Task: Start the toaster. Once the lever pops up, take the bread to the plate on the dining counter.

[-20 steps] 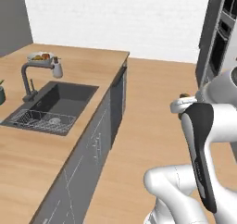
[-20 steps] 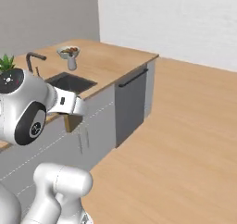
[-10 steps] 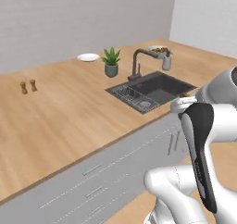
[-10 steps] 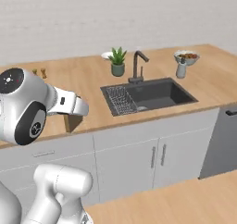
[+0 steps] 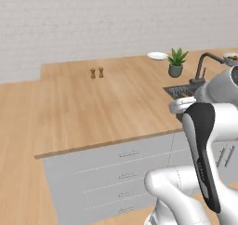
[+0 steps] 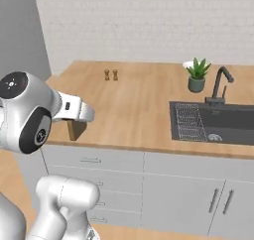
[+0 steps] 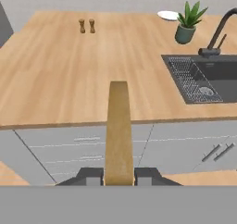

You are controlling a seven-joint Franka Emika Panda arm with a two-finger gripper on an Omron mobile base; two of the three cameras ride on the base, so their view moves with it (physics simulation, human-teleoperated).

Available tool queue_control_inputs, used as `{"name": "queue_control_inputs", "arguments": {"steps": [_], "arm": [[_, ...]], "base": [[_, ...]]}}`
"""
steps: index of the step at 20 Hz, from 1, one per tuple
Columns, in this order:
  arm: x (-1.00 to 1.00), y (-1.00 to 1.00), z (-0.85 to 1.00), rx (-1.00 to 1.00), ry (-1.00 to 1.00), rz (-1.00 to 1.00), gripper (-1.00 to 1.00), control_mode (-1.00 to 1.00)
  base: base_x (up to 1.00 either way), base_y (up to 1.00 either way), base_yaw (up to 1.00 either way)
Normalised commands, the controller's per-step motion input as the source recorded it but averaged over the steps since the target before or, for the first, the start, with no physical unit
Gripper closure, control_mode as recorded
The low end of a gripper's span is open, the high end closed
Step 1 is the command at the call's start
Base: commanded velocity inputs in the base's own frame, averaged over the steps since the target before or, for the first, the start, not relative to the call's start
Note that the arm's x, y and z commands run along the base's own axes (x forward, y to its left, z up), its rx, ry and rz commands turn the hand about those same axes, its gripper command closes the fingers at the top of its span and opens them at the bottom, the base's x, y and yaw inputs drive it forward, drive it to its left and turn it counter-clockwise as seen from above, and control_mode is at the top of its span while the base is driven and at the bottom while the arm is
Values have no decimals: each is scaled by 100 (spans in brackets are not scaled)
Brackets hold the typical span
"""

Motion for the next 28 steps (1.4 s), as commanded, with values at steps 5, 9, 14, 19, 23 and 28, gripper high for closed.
{"name": "queue_control_inputs", "arguments": {"steps": [5,9,14,19,23,28], "arm": [[0,0,0,0,0,0,100,100],[0,0,0,0,0,0,100,100],[0,0,0,0,0,0,100,100],[0,0,0,0,0,0,100,100],[0,0,0,0,0,0,100,100],[0,0,0,0,0,0,100,100]], "base": [[3,97,8],[5,100,2],[15,100,0],[28,100,0],[36,100,0],[55,100,0]]}}
